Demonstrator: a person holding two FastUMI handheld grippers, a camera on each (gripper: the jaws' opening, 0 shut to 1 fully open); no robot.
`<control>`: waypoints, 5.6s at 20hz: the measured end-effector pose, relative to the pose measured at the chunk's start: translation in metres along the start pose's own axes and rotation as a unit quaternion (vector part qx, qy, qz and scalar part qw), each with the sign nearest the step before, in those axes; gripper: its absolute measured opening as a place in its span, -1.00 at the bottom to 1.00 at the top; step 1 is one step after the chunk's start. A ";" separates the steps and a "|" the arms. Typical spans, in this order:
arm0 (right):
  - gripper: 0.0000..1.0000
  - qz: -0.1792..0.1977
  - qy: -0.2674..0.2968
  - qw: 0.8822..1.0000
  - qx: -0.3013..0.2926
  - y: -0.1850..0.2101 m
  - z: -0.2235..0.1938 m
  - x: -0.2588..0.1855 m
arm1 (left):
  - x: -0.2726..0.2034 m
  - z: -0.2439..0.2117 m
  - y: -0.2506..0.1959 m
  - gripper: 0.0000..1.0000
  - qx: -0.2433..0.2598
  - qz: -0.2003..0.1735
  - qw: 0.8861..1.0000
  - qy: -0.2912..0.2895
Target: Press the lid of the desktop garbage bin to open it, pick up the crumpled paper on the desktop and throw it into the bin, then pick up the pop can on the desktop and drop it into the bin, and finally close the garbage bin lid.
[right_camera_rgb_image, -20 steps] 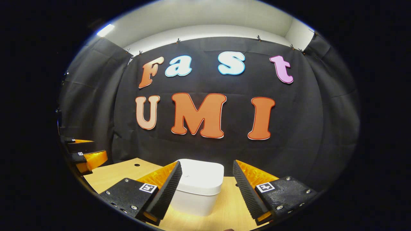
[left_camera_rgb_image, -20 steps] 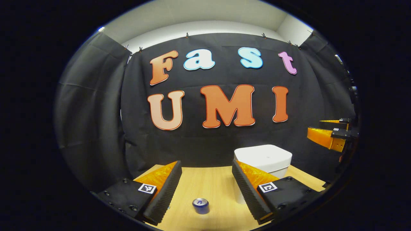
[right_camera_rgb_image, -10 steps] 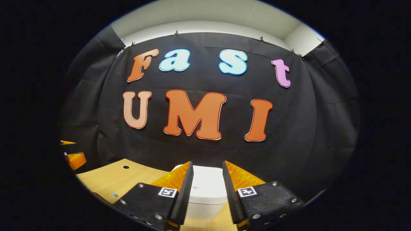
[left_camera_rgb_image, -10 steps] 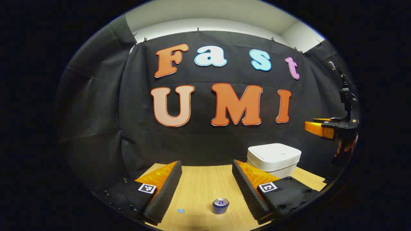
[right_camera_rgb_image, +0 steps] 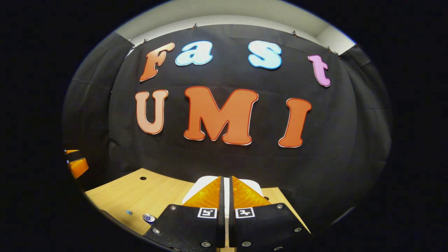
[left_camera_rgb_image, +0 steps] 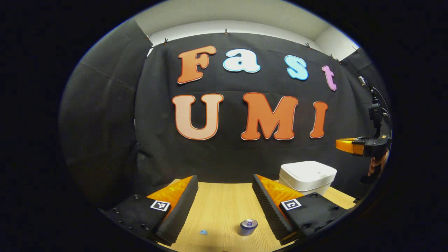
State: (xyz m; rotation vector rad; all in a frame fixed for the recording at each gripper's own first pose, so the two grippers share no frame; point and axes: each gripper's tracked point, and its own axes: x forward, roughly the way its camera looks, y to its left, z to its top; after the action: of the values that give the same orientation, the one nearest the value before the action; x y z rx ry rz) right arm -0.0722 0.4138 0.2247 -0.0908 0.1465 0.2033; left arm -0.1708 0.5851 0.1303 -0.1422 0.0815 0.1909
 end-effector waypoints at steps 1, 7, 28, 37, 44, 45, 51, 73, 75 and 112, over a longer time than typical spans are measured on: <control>-0.92 0.012 0.010 1.000 -0.001 0.002 -0.004 0.005 | 0.000 0.001 -0.001 0.99 0.000 0.007 1.000 0.001; -0.93 0.047 0.059 0.997 -0.012 0.006 -0.035 0.033 | -0.008 -0.003 -0.001 0.98 0.015 0.040 0.999 0.011; -0.98 0.053 0.102 0.992 -0.042 0.017 -0.089 0.042 | -0.009 -0.024 0.007 0.98 0.033 0.078 0.995 0.052; -0.96 0.077 0.077 0.994 -0.025 0.020 -0.060 0.044 | -0.002 -0.015 0.012 1.00 0.047 0.085 0.994 0.042; -0.95 0.092 0.119 0.988 -0.009 0.027 -0.079 0.044 | 0.001 -0.016 0.015 1.00 0.045 0.090 0.994 0.039; -0.95 0.091 0.131 0.987 -0.006 0.026 -0.084 0.044 | 0.003 -0.019 0.016 0.99 0.043 0.091 0.994 0.042; -0.95 0.066 0.136 0.988 0.006 0.009 -0.088 0.047 | 0.006 -0.028 0.016 1.00 0.045 0.093 0.993 0.055; -0.75 0.105 0.013 0.992 0.064 0.022 -0.012 0.034 | -0.002 -0.034 0.013 1.00 0.033 0.103 0.992 0.062; -0.58 0.122 -0.001 0.991 0.059 0.027 -0.004 0.030 | -0.005 -0.036 0.012 0.99 0.029 0.107 0.992 0.062; 0.63 0.215 0.152 0.964 -0.034 0.218 -0.159 -0.024 | 0.055 -0.356 0.066 1.00 0.034 -0.007 0.941 0.337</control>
State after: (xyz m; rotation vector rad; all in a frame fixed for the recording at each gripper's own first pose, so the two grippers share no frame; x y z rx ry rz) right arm -0.1623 0.6054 0.0558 -0.1591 0.4672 0.6290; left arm -0.1537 0.6069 -0.2353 -0.1350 0.7708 0.1180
